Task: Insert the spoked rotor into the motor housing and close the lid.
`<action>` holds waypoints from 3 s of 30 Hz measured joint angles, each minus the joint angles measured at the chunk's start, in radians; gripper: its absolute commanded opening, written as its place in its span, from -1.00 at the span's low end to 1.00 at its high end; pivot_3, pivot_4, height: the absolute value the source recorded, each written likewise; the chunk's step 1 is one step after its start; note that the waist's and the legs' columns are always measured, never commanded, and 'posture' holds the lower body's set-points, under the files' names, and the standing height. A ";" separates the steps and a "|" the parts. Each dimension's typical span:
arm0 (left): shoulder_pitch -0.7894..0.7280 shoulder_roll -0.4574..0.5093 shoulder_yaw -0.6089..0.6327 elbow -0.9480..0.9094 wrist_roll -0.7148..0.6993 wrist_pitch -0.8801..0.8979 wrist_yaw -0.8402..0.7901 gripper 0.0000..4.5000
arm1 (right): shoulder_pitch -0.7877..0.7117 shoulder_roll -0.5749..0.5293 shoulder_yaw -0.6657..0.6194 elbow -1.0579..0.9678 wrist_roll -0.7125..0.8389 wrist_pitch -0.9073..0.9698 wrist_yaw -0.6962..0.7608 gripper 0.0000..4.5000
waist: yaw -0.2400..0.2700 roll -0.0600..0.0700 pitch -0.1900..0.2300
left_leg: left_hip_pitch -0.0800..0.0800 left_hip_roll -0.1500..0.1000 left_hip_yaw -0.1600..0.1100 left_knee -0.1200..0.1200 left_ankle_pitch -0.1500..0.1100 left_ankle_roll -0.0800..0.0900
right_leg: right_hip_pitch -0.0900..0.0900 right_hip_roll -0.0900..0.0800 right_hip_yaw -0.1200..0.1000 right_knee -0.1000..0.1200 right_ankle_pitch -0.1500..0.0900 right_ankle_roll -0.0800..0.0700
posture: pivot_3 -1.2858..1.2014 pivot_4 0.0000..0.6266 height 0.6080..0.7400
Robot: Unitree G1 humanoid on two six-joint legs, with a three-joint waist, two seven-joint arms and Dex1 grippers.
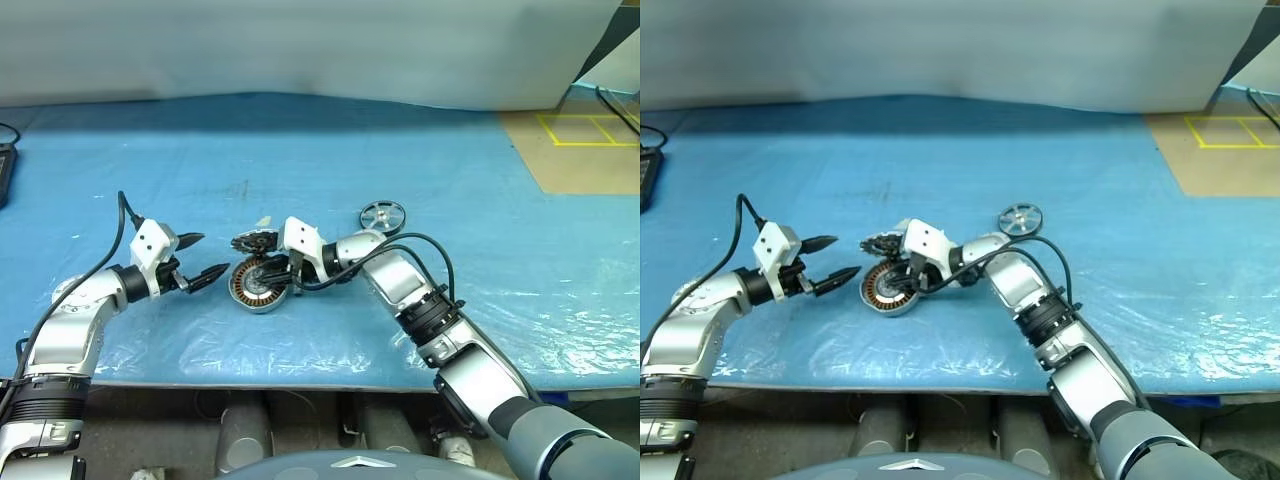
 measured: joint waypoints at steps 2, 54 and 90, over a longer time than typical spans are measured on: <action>0.000 0.000 0.000 0.000 0.000 -0.001 0.001 1.00 | 0.000 0.000 0.005 0.009 -0.007 -0.005 0.000 -0.74 | 0.000 0.000 0.000 | 0.000 0.000 0.000 0.000 0.000 0.000 | 0.000 0.000 0.000 0.000 0.000 0.000 | 0.03 -0.52 1.00; -0.009 0.000 0.000 0.026 0.022 -0.040 0.023 1.00 | 0.011 0.013 -0.016 -0.034 0.025 0.005 0.038 0.12 | 0.000 0.000 0.000 | 0.000 0.000 0.000 0.001 0.000 0.000 | 0.000 0.000 0.000 0.002 0.000 0.000 | 0.03 -0.52 1.00; -0.018 -0.016 -0.003 0.053 0.030 -0.077 0.041 1.00 | 0.005 0.002 0.023 0.013 -0.022 -0.032 0.042 -0.98 | 0.000 0.000 0.000 | 0.001 0.000 0.000 0.001 0.000 0.000 | 0.000 0.000 0.000 0.002 0.000 0.000 | 0.03 -0.52 1.00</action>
